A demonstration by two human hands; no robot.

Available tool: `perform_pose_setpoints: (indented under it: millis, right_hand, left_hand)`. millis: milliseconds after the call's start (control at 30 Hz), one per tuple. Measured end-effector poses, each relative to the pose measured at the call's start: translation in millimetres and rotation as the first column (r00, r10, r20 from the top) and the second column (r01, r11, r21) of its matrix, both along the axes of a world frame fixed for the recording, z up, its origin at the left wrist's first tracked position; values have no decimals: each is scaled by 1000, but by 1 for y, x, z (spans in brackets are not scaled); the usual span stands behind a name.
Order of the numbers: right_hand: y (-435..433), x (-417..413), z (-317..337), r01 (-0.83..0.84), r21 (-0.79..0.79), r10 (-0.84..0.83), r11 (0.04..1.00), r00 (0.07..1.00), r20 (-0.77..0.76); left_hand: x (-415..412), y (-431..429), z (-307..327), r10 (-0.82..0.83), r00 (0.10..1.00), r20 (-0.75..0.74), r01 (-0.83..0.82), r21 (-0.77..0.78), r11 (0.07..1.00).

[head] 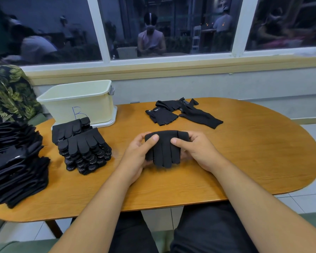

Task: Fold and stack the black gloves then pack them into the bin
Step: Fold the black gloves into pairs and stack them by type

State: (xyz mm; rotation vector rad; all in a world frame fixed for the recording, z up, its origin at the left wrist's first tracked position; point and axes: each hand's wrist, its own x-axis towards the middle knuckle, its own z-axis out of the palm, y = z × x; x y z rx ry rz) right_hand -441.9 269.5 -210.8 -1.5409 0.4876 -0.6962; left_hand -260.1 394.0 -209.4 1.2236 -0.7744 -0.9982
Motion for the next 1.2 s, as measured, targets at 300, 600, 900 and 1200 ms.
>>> perform_pose_setpoints:
  millis: [300, 600, 900, 1200]
  right_hand:
    - [-4, 1, -1, -1, 146, 4, 989, 1000, -22]
    - [-8, 0, 3, 99, 243, -98, 965, 995, -15]
    - [-1, 11, 6, 165, 294, -188, 941, 981, 51]
    - [44, 50, 39, 108, 93, -121, 990, 983, 140]
  left_hand:
    - [-1, -5, -9, 40, 993, 112, -39, -12, 999]
    - [-5, -1, -4, 158, 955, 251, -136, -102, 985]
    - [-9, 8, -3, 258, 922, 288, -206, -199, 958]
    - [15, 47, 30, 494, 804, 331, -433, -245, 868]
